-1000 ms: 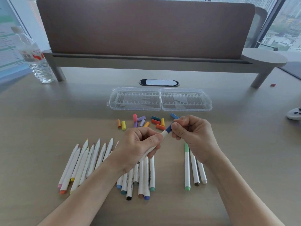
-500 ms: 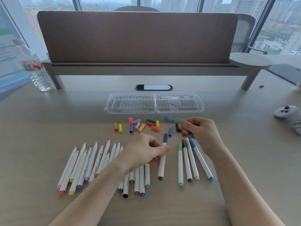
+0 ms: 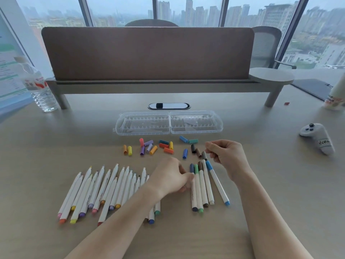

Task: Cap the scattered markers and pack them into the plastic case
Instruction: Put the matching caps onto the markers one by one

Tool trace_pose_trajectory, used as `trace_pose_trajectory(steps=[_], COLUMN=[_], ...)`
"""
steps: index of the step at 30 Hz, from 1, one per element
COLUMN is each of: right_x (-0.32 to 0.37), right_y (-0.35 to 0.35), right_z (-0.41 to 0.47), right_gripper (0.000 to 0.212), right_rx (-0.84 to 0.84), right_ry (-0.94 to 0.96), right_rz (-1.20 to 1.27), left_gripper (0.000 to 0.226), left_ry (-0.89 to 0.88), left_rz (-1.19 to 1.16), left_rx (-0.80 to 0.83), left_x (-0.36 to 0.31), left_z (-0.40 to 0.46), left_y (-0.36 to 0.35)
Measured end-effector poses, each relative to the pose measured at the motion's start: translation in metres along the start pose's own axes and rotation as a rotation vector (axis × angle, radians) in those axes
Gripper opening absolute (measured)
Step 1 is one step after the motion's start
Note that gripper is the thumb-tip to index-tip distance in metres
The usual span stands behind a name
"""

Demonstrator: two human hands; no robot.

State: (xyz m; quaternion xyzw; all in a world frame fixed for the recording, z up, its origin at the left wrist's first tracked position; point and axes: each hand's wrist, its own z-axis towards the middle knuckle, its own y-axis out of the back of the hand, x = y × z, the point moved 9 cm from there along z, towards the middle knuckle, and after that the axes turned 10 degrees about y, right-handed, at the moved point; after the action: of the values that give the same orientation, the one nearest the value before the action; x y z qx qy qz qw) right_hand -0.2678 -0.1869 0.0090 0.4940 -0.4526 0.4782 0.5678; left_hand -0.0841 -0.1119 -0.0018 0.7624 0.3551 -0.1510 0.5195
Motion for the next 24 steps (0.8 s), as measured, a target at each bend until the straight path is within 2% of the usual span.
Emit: trace_pose_trajectory(steps=[3,6,11,14,19,24], right_x=[-0.002,-0.003,0.002,0.002,0.003,0.003], right_y=[-0.001,-0.003,-0.011,-0.017,-0.024,-0.026], right_z=[0.002,0.002,0.000,-0.003,-0.006,-0.009], right_gripper=[0.010,0.009,0.009,0.010,0.010,0.010], right_rx=[0.020,0.051,0.107,0.135,0.156,0.159], right_ry=[0.003,0.029,0.072,0.088,0.082,0.082], right_rz=[-0.094,-0.177,-0.282,-0.315,-0.323,-0.315], left_gripper=[0.016,0.011,0.013,0.015,0.029,0.042], left_ry=[0.007,0.034,0.057,0.071,0.066,0.062], left_rz=[-0.015,-0.124,-0.220,-0.063,0.136,0.330], left_rx=[-0.058,-0.078,-0.175,-0.252,-0.109,-0.179], left_x=[0.010,0.026,0.051,0.064,0.061,0.049], left_z=[0.002,0.005,0.001,-0.002,-0.010,-0.009], left_y=[0.019,0.037,0.078,0.093,0.066,0.058])
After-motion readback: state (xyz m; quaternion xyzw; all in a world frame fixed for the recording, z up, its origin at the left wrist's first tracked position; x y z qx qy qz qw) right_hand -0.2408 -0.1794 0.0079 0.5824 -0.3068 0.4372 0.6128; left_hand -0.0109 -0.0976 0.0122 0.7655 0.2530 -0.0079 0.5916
